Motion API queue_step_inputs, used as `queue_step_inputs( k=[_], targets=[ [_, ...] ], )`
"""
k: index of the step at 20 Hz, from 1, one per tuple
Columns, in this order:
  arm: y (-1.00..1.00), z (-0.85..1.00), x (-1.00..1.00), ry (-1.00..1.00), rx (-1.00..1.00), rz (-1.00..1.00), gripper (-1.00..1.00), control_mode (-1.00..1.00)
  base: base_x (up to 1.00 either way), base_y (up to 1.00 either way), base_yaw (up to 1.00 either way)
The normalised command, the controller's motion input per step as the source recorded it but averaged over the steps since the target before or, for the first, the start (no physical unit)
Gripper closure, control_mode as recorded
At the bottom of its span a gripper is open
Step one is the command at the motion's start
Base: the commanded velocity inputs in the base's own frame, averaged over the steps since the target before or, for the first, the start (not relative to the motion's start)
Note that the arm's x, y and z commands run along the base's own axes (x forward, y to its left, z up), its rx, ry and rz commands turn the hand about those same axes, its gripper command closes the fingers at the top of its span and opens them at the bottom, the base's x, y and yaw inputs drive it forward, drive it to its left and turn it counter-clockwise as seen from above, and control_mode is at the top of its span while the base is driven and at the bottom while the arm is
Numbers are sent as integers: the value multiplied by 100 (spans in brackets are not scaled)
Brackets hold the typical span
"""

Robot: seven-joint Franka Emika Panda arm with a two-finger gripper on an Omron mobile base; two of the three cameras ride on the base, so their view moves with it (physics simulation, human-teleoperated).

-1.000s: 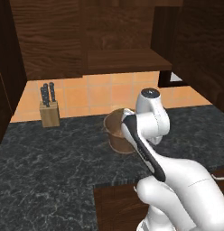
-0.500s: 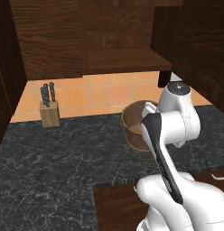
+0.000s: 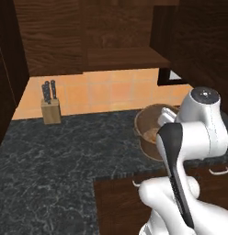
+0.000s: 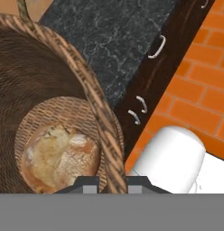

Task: Open the cabinet, pick up the bread from the cabinet and place it in the basket. Then move the basket to the dining counter.

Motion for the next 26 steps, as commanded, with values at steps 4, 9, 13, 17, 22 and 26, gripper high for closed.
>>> queue_step_inputs(
  k=[4, 9, 13, 17, 22, 26],
  targets=[
    [0, 0, 0, 0, 0, 0, 100, 100, -91, -20, -18],
    [0, 0, 0, 0, 0, 0, 100, 100, -65, -48, -48],
    [0, 0, 0, 0, 0, 0, 100, 100, 0, -49, -87],
    [0, 0, 0, 0, 0, 0, 100, 100, 0, -12, -94],
    [0, 0, 0, 0, 0, 0, 100, 100, 1, -21, -89],
    [0, 0, 0, 0, 0, 0, 100, 100, 0, -32, -90]
  ],
)
